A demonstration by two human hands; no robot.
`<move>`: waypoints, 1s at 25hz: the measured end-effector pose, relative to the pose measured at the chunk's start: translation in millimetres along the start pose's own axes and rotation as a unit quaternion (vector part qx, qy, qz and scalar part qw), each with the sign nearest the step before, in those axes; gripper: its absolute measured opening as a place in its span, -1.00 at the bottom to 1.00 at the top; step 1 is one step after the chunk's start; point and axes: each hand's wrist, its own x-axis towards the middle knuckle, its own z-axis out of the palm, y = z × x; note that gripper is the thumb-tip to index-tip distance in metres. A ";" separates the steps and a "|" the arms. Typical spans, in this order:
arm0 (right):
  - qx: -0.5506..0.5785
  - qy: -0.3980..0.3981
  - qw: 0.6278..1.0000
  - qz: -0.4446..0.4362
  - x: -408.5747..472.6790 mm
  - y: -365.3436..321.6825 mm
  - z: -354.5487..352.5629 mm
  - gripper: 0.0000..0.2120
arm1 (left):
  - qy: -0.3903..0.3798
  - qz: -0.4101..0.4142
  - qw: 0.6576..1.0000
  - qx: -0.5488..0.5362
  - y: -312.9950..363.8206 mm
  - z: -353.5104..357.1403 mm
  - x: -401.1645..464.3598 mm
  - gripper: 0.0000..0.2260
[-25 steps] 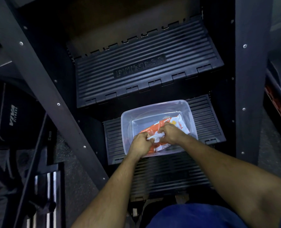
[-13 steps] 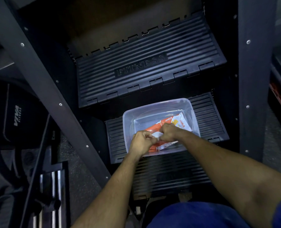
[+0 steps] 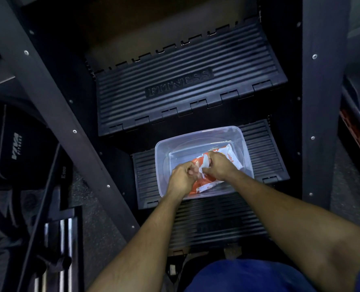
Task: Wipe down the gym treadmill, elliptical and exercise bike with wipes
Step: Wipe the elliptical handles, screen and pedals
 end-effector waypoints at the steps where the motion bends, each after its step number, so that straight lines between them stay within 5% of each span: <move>1: 0.003 0.014 1.000 0.020 0.7 1.7 -1.1 -0.67 | -0.003 -0.001 1.000 0.009 -3.4 3.2 4.0 -0.76; 8: 0.099 0.031 0.983 0.154 -1.9 8.7 -10.9 -0.60 | 0.013 -0.002 0.998 0.055 4.1 12.3 10.6 -0.77; 13: 0.122 -0.006 0.987 0.104 -11.0 5.3 -7.7 -0.59 | 0.002 0.013 0.999 0.045 6.6 14.0 14.8 -0.82; 18: 0.087 0.023 0.992 0.086 -5.8 0.5 4.0 -0.87 | -0.027 0.028 0.999 0.036 5.1 9.9 15.0 -0.82; 25: 0.157 -0.003 0.984 0.086 -8.6 8.4 -2.4 -0.78 | -0.031 0.026 0.994 0.104 16.4 14.8 14.0 -0.83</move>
